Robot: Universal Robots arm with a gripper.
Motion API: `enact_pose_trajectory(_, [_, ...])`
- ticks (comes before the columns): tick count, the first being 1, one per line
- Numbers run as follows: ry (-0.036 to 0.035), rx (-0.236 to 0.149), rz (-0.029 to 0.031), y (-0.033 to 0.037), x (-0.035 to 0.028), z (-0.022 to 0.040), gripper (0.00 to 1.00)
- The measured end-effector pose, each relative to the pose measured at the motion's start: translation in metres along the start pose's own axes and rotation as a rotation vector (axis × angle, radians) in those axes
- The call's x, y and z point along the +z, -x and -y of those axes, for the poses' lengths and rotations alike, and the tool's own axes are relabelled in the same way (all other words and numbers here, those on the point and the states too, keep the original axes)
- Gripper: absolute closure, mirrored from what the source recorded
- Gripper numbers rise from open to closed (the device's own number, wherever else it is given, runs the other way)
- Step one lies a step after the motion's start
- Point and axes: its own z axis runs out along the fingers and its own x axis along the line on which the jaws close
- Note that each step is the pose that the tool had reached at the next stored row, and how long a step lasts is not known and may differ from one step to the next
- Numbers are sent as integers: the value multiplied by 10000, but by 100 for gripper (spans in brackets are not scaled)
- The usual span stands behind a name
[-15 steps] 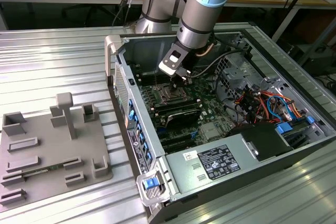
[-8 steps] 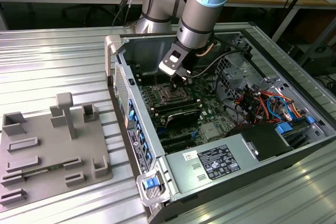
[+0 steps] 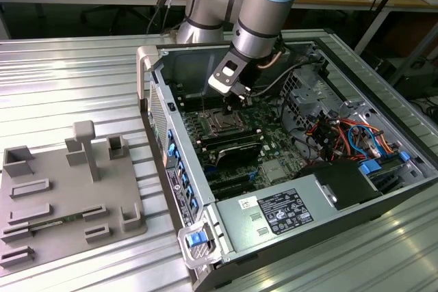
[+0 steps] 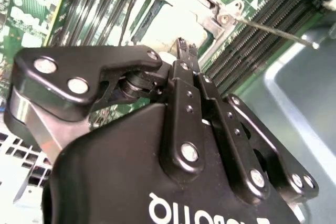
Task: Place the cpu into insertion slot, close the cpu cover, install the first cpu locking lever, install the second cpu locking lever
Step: 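Install the first cpu locking lever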
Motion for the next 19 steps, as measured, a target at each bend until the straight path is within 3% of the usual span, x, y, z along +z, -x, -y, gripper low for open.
enact_pose_trajectory(4, [-1,0,0,-2,-124,2,89])
enact_pose_trajectory(6, [0,-56,0,-3,-142,2,89])
enact_pose_trajectory(16, [-42,-2158,40,-3,-143,3,89])
enact_pose_trajectory(19, [-51,-2574,48,-3,-142,11,89])
